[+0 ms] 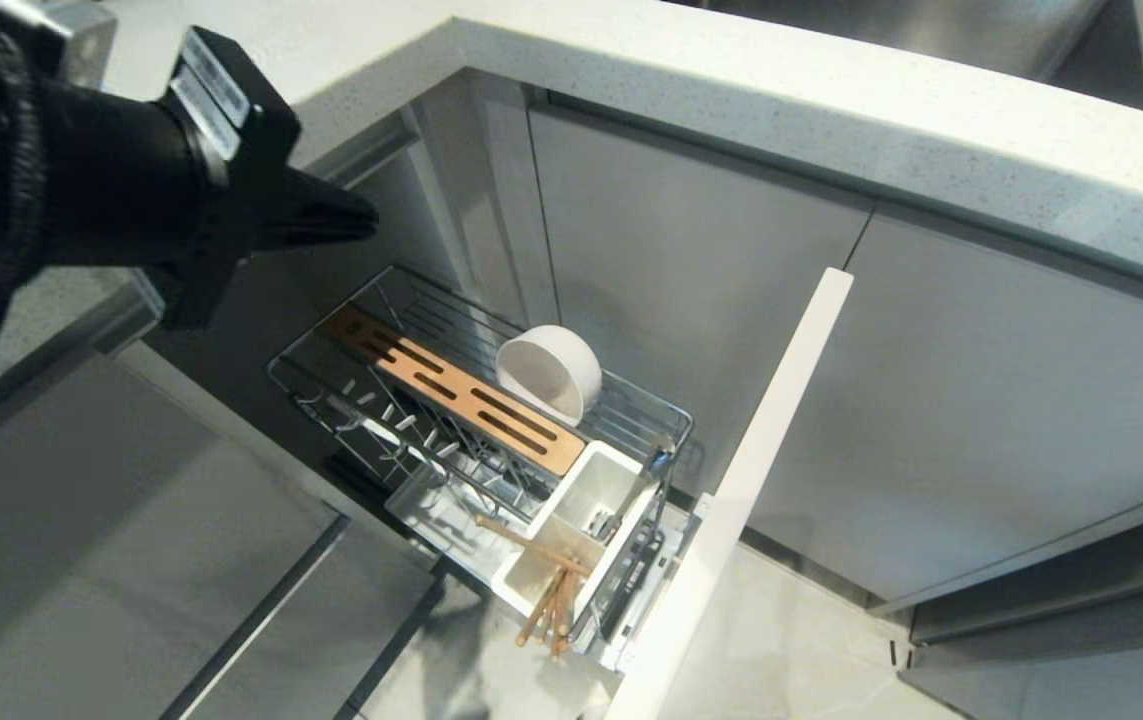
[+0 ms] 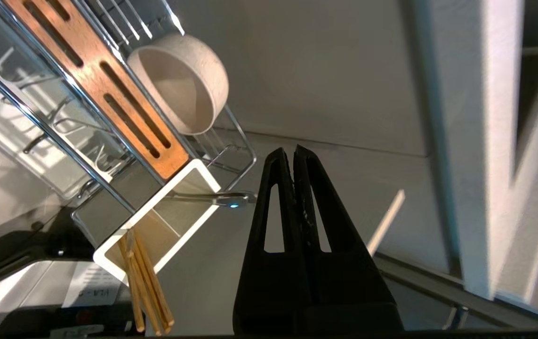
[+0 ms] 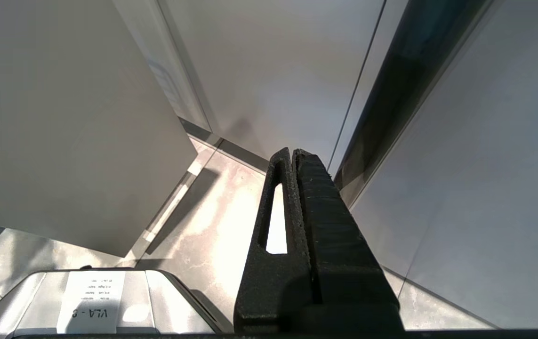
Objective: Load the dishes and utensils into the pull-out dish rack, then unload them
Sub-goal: Take the bowl out of the cupboard
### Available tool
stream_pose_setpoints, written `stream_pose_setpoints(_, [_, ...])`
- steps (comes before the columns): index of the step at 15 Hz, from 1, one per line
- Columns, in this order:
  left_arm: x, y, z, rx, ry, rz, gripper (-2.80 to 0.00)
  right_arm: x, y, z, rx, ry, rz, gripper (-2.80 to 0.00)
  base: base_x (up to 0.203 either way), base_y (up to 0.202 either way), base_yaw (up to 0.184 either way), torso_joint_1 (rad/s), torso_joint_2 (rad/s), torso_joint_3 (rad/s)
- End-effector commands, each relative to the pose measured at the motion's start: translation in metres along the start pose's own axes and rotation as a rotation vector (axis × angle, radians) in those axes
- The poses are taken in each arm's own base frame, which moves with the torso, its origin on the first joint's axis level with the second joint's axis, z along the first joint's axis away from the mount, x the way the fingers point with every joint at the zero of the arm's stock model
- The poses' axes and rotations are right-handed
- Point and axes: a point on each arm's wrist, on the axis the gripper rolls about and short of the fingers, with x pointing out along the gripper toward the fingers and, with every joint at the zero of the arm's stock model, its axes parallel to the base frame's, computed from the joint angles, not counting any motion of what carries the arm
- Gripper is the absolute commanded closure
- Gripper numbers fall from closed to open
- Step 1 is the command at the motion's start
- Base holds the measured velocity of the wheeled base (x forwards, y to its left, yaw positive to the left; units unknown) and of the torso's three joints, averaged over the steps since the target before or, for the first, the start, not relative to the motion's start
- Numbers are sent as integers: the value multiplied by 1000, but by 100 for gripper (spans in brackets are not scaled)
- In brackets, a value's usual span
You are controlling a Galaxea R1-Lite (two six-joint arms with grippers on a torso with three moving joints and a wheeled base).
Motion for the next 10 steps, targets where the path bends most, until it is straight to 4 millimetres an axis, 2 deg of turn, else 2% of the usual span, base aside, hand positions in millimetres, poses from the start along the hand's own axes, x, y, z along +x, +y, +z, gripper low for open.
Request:
stream_pose_setpoints(1, [25,0,-17,15,38,18,0,0,0,0,0,-3,1,0,0,0,0,0,0,0])
stream_pose_setpoints(8, [89,11,-54,58,108,121,0,0,0,0,0,-3,1,0,0,0,0,0,0,0])
stream_pose_setpoints(9, [97,13,-59,65,119,139,-280,0,0,0,0,-3,1,0,0,0,0,0,0,0])
stream_pose_setpoints(10, [108,16,-66,72,130,158,-280,0,0,-1,0,-3,0,0,0,0,0,0,0,0])
